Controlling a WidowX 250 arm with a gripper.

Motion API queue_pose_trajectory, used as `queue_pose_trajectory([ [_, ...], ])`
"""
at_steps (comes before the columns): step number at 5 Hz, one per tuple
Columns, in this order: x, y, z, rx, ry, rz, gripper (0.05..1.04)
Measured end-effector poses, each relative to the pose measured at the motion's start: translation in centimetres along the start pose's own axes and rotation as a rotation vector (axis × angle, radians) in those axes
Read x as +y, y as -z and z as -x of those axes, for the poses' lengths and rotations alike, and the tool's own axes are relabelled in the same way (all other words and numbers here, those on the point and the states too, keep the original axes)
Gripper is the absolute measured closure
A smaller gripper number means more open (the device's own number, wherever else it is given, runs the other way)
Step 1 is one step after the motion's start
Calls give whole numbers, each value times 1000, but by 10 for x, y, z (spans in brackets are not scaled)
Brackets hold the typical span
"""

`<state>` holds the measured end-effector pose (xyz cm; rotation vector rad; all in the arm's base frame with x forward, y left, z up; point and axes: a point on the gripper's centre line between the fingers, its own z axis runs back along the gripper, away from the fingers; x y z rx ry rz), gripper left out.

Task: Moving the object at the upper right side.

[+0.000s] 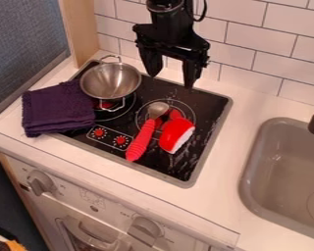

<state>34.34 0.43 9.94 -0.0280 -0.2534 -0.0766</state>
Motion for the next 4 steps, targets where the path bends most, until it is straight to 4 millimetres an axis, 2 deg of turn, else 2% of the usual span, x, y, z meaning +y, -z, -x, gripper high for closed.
queue_pose_trajectory([
  [1, -1, 10, 5, 31, -6, 3, 84],
  [2, -14, 22, 16, 35, 23, -6, 84],
  [4, -15, 54, 37, 50, 62, -36, 83],
])
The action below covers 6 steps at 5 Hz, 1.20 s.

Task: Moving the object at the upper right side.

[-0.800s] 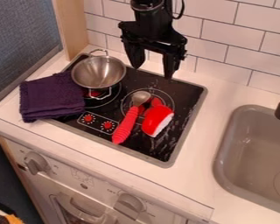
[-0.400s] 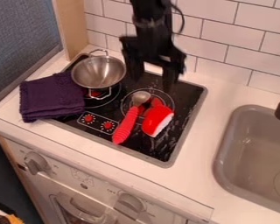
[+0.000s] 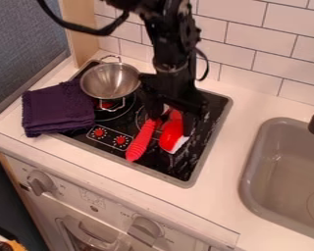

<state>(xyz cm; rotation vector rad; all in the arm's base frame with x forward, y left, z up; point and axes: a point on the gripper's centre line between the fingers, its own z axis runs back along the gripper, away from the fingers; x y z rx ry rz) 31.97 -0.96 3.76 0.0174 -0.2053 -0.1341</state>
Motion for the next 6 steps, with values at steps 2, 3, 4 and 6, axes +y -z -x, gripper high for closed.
queue_pose_trajectory([
  [2, 2, 26, -2, 26, 16, 5, 133],
  [3, 0, 28, -3, 35, 25, 4, 434],
  [4, -2, 28, -3, 40, 32, 4, 491],
  [6, -6, 27, 2, 76, 13, 29, 492],
])
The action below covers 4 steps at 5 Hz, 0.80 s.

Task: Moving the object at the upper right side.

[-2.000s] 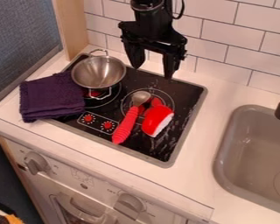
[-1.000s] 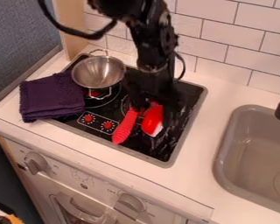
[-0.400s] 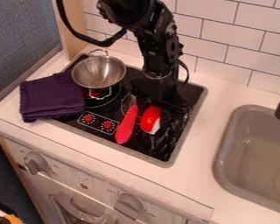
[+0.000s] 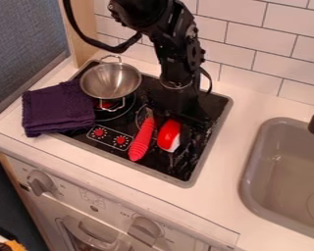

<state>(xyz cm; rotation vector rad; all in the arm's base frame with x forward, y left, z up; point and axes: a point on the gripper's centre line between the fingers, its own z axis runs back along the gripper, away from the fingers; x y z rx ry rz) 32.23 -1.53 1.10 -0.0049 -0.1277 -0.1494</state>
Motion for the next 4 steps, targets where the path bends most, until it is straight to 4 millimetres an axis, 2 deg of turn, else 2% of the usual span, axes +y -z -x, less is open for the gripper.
queue_pose_trajectory([
  [1, 7, -25, -13, -6, -59, -43, 491],
  [2, 6, -44, -35, -52, -105, -29, 491],
  [3, -2, -58, -69, -135, -87, -2, 492],
  [4, -31, -47, -95, -147, -47, 60, 491],
])
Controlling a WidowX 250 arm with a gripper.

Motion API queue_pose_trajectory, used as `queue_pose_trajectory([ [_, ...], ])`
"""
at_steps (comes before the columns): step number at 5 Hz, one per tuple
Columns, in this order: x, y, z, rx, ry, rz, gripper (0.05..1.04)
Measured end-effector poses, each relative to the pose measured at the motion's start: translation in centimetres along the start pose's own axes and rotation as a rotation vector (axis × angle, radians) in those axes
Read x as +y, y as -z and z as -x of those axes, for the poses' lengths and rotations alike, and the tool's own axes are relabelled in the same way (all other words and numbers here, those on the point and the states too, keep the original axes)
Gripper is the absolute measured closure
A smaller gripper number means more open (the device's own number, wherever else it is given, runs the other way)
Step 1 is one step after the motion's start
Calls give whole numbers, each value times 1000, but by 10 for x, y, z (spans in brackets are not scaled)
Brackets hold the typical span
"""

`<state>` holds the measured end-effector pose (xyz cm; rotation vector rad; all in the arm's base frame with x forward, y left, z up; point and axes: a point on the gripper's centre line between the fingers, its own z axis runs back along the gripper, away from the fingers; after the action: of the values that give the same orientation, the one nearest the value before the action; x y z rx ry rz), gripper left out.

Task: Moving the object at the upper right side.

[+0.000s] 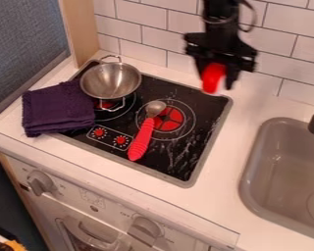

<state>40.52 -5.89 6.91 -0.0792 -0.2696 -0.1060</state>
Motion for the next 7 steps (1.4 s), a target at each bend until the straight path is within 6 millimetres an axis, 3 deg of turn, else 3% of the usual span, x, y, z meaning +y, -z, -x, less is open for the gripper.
queue_pose_trajectory([
  [1, -18, 21, -13, 21, 17, 20, 491],
  [3, -18, 60, -9, 81, 31, -25, 491],
  [4, -20, 68, -12, 83, 45, -19, 399],
  [5, -23, 69, -13, 99, 46, -19, 132],
  [7, -24, 70, -11, 97, 37, -14, 83],
])
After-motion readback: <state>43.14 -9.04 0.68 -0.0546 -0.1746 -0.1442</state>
